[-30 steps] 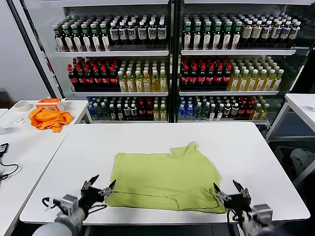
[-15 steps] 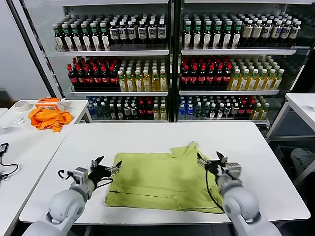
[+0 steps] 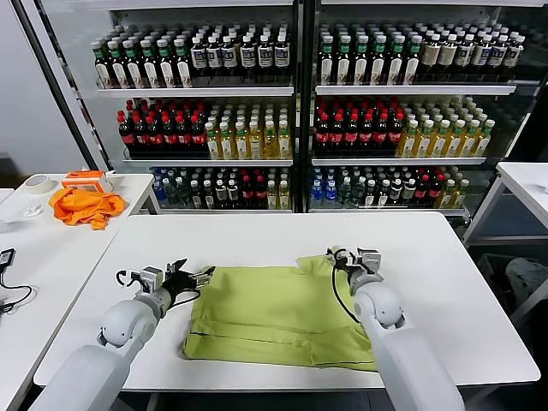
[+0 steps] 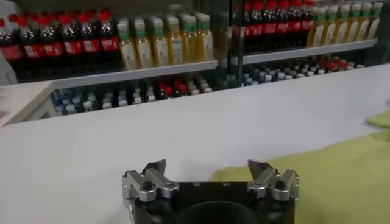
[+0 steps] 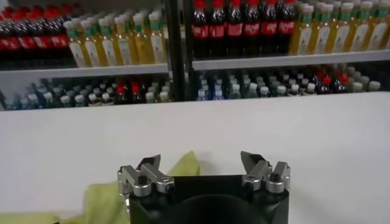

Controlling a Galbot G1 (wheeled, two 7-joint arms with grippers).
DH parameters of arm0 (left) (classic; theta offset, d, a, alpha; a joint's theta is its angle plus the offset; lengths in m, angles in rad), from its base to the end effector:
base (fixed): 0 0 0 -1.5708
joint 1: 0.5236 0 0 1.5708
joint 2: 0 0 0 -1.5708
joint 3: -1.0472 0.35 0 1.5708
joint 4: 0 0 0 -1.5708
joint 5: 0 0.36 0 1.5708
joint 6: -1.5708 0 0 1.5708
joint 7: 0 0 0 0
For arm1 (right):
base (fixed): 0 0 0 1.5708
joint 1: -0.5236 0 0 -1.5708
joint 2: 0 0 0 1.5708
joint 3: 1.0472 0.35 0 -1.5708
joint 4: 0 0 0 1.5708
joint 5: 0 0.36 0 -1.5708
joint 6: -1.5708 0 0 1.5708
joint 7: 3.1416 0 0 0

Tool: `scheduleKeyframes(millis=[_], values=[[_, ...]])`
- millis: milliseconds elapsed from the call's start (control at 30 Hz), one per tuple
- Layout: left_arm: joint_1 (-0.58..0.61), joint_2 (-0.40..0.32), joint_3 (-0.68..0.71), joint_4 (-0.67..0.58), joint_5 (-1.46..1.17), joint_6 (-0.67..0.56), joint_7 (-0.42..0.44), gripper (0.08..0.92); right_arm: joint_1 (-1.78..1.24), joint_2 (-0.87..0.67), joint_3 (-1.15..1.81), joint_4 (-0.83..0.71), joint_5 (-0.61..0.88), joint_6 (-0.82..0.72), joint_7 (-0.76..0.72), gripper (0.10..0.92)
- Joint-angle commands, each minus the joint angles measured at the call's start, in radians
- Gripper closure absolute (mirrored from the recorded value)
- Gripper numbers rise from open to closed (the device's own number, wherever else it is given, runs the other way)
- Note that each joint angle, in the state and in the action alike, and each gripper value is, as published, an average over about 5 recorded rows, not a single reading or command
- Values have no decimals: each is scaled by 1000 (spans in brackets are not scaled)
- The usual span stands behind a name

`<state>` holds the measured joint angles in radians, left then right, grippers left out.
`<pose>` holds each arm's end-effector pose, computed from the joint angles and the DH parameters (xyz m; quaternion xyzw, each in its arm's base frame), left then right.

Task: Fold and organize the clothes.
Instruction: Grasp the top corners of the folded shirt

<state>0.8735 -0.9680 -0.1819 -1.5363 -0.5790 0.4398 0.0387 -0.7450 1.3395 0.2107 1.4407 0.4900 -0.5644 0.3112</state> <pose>0.3973 0.1062 -0.3028 -0.1397 -0.9595 -0.0491 0.2395 0.4467 0.0160 -0.2916 0.0106 -0.9687 -0.0166 0.2475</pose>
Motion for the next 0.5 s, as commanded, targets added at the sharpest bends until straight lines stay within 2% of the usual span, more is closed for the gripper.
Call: scheduleKeyframes(millis=[33, 267, 400, 500], values=[[-71, -9, 41, 103, -4, -3, 47, 177, 70, 42, -21, -133, -21, 9, -7, 203], [-65, -20, 44, 115, -8, -10, 39, 177, 72, 47, -22, -145, -25, 60, -51, 211], [-49, -17, 35, 109, -30, -13, 54, 181, 66, 46, -25, -128, -21, 27, -55, 283], [-28, -16, 21, 97, -47, -23, 74, 229, 62, 49, -27, -123, -22, 17, -55, 370]])
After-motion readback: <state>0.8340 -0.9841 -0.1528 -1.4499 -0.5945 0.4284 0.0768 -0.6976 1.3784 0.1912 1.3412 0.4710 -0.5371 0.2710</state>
